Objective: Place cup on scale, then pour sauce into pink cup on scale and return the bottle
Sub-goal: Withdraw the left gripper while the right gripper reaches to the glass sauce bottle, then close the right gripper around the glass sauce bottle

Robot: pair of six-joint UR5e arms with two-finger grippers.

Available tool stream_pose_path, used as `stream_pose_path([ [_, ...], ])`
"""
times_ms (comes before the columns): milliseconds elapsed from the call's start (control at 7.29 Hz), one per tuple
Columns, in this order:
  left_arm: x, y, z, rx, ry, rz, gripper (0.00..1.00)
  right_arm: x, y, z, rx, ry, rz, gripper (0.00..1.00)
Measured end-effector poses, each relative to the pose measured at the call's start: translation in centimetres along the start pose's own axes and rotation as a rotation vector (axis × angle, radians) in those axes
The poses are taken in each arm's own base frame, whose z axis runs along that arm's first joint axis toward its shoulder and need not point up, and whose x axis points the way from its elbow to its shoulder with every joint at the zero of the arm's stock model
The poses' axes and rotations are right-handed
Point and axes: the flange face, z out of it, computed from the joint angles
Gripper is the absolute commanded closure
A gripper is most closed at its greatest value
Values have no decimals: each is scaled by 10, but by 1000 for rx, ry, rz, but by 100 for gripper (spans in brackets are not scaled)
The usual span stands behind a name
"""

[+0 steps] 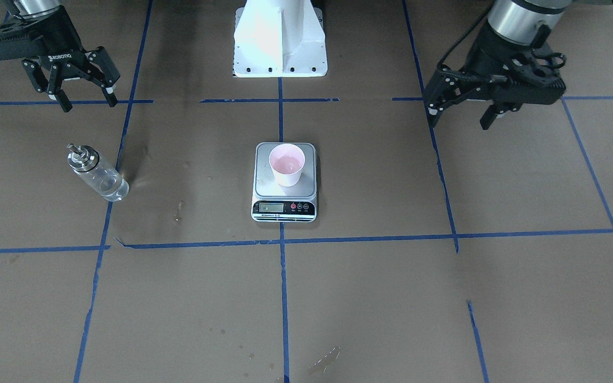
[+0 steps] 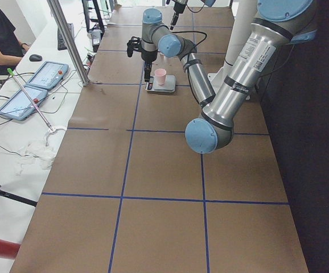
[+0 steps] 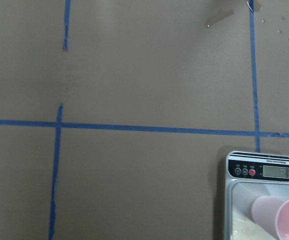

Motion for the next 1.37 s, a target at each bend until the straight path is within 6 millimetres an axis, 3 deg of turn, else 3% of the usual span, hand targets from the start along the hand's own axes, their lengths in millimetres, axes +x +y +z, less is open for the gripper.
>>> stream_pose_path([
  [412, -131, -39, -2, -21, -142, 286, 0, 15, 41, 39, 171, 52, -78, 0],
  [686, -207, -65, -3, -64, -192, 420, 0, 29, 62, 69, 262, 74, -108, 0],
  [960, -254, -66, -2, -61, -207, 490, 0, 45, 75, 94, 311, 80, -114, 0],
  [1372, -287, -58, -5, -15, -219, 518, 0, 40, 83, 120, 362, 90, -125, 0],
])
